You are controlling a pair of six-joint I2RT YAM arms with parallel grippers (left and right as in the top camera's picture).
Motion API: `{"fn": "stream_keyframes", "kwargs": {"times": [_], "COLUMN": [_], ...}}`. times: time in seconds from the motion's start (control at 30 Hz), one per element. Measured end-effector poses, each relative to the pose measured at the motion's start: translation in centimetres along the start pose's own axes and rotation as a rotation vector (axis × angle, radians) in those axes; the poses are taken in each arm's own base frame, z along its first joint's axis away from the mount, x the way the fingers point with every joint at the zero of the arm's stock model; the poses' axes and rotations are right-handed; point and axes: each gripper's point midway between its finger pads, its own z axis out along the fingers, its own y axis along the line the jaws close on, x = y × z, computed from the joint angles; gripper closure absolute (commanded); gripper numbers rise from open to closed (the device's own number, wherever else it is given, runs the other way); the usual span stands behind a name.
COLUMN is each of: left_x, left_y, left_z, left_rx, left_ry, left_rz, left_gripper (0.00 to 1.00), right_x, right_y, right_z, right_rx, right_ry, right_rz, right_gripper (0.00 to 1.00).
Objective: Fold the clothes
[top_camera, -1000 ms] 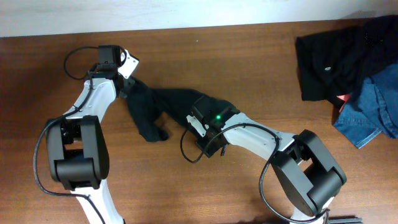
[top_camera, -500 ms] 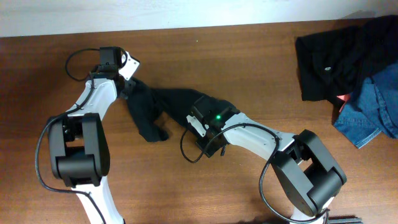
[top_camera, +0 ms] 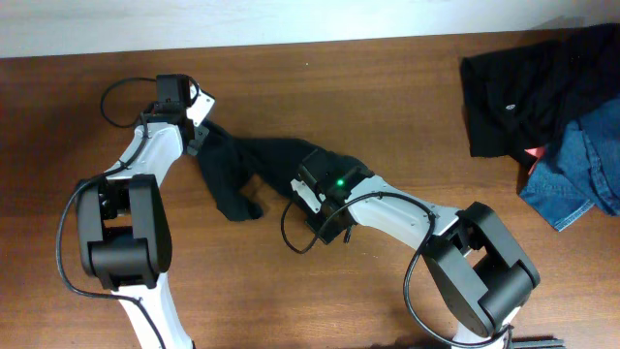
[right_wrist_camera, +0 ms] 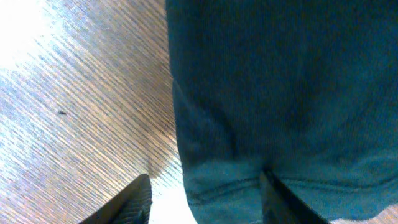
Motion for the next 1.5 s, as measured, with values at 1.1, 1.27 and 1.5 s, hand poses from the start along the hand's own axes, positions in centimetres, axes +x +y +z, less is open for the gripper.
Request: {"fn": "stream_keyframes", "kwargs": {"times": [1.1,1.27,1.5], "left_x": [-1.7,-1.5,-1.4], "left_y": [-0.6,-0.8,-0.9], "left_z": [-12.3,-12.3,-12.3], "left_rx": [0.115,0.123,0.129], "left_ry": [-0.058,-0.048,-0.041], "left_rz": [-0.363,-0.378,-0.387], "left_gripper": [0.99,0.99,0.99], "right_x": [0.0,-0.1,-0.1], "right_y": [0.0,0.0,0.3], "right_z": [0.0,0.0,0.1], "right_rx": [0.000,0.004,0.033], "right_ry": [0.000,-0.003,0.000], "right_rz": [-0.002,0.015,0.006], "right_gripper": [0.14,0.12,0.08]}}
